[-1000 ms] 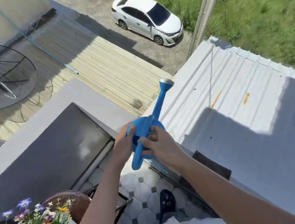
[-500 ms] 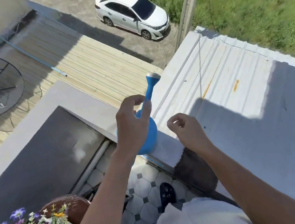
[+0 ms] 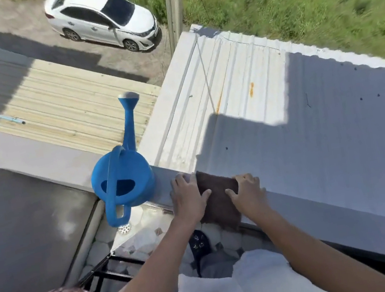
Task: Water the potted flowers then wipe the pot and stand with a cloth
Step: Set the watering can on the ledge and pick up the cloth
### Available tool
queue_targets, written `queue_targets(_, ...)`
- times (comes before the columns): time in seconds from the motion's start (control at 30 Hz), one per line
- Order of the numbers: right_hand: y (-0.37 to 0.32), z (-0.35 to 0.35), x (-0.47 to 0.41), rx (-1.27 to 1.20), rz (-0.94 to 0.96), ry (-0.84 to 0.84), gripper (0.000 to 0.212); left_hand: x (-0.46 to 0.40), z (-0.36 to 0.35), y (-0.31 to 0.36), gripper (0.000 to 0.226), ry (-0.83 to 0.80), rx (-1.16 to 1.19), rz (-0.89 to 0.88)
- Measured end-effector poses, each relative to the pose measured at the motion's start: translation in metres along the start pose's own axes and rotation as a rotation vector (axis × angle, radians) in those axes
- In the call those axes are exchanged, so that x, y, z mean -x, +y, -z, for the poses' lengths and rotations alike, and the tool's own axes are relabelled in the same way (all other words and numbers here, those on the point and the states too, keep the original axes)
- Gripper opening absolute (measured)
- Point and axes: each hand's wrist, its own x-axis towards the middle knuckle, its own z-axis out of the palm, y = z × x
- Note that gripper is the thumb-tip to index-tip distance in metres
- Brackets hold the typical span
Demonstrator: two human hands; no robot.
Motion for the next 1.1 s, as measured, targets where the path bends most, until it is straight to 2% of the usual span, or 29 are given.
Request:
queue_targets(0.07,0.001,-0.006,0.008,-0.064,0.036,0.076,0.029,0.003,-0.005,0.0,0.05,0.056,0.056,-0.051)
queue_targets(0.13,0.0,-0.007,0.016,-0.155,0.07,0.11,0.011,0.005,-0.004,-0.002,0.033,0.046,0.205,-0.083)
queue_targets(0.23,-0.005,-0.004,0.029,-0.412,0.062,0.096,0.022,0.014,0.014,-0.01,0.015,-0.082,0.549,0.016)
queue_targets(0.37,-0.021,0.011,0.056,-0.749,0.089,-0.026,0.024,0.051,0.052,-0.031,0.006,-0.099,0.826,0.026)
queue_targets(0.43,-0.033,0.017,0.076,-0.976,0.149,-0.163,0.019,0.084,0.076,-0.044,0.009,-0.068,1.002,0.05)
queue_targets(0.5,-0.042,0.019,0.099,-1.285,0.218,-0.408,0.015,0.121,0.101,-0.058,0.015,-0.05,1.313,0.067)
queue_targets(0.57,-0.051,0.02,0.123,-1.476,0.301,-0.671,0.032,0.161,0.128,-0.073,0.019,-0.045,1.6,0.032)
queue_targets(0.63,-0.06,0.015,0.151,-1.466,0.339,-0.879,0.048,0.201,0.144,-0.09,0.02,-0.01,1.765,0.033)
queue_targets(0.73,-0.077,-0.008,0.191,-1.312,0.373,-1.033,0.056,0.252,0.141,-0.114,0.016,0.14,1.766,0.164)
queue_targets(0.9,-0.109,-0.048,0.251,-1.033,0.46,-0.768,0.028,0.329,0.108,-0.157,0.018,0.527,1.436,0.333)
queue_targets(1.1,-0.12,-0.077,0.304,-0.798,0.729,-0.625,0.016,0.403,0.079,-0.18,0.022,0.685,1.107,0.289)
